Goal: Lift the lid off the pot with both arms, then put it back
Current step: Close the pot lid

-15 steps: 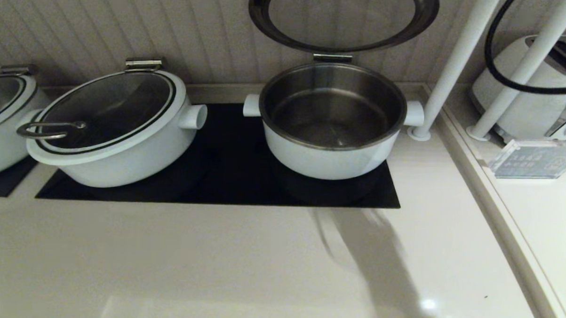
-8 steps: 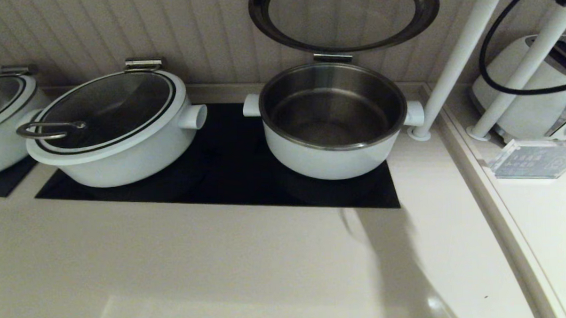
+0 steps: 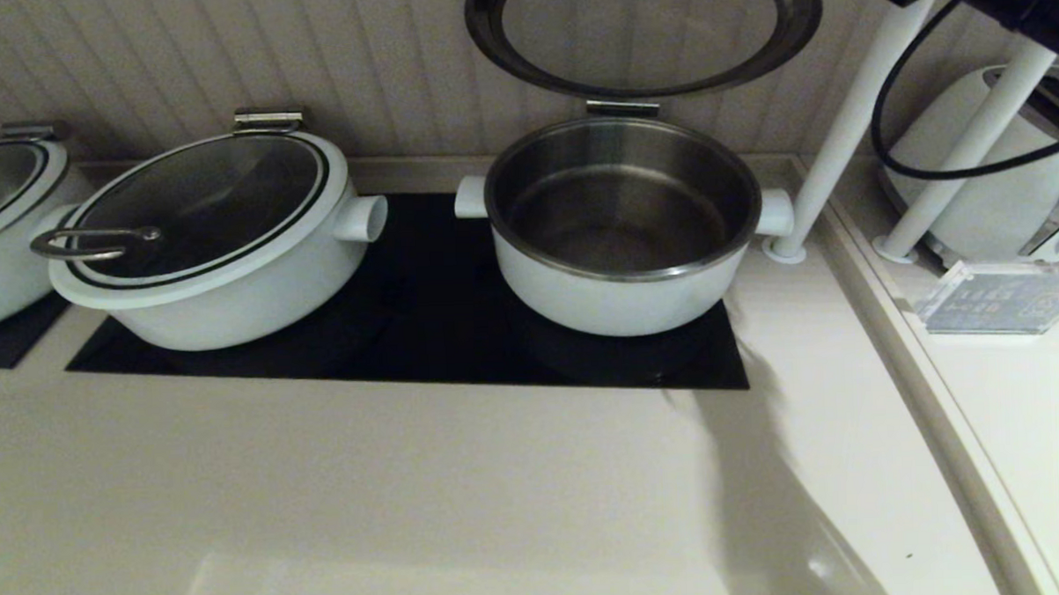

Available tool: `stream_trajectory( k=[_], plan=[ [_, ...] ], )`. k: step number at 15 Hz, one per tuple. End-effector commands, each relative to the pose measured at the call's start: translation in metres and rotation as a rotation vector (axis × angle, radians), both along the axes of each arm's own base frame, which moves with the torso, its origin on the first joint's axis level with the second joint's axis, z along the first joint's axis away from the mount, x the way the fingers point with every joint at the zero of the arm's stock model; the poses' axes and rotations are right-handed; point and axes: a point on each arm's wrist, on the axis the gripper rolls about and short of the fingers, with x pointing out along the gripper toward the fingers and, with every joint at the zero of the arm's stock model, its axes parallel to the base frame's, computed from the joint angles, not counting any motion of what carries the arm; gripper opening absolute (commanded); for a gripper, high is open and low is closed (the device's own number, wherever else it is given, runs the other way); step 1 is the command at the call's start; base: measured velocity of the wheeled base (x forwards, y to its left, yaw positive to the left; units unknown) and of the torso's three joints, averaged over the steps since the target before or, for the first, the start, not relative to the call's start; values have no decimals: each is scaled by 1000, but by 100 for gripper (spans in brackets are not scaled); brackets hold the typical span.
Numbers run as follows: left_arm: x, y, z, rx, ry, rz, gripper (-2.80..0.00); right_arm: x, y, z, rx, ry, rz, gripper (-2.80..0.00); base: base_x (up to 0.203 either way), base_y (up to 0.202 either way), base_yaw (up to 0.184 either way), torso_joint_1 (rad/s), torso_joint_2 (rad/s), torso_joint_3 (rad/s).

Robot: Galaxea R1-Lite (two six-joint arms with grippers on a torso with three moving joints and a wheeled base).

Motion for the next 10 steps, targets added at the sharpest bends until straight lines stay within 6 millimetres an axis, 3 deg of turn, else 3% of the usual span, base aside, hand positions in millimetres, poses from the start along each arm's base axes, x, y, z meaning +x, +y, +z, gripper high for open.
stream_trajectory(
  k=[1,10],
  plan=[
    [0,0,0,0,-1,0,-280,11,2,-8,-9,-10,14,-280,0,0,0,0,0,0],
    [0,0,0,0,-1,0,-280,21,13,-19,-21,-19,62,-280,0,0,0,0,0,0]
  ],
)
